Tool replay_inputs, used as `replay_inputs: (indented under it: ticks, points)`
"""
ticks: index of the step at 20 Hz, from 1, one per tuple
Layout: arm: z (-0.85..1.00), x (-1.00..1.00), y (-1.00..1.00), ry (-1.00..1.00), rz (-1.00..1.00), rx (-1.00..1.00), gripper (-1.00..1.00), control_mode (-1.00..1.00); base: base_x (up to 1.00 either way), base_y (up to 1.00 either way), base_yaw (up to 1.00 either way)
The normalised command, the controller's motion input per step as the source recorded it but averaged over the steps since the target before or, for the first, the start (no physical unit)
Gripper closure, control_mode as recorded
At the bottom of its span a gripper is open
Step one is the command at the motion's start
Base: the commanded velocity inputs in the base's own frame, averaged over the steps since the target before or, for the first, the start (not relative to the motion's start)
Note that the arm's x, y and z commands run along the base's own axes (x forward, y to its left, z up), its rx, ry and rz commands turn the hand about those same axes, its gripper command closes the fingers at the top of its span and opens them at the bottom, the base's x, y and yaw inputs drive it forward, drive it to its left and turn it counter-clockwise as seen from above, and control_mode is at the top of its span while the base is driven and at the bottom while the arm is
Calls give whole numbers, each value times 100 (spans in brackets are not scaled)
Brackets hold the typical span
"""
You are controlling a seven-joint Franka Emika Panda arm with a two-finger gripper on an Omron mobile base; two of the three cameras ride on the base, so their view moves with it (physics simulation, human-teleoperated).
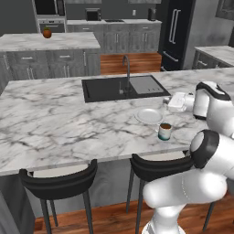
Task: Pick up the marshmallow and place it in the cup of hot chocolate on the dining counter.
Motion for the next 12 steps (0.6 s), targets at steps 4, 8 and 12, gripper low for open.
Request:
replay_inputs:
  ticks: [4,8,12]
  points:
    - [0,-46,-50,-35,52,1,100,-100,0,0,0]
    - [3,-41,-9,-18,40,-3,100,-100,0,0,0]
    - [4,-41,-1,-9,21,-6,100,-100,0,0,0]
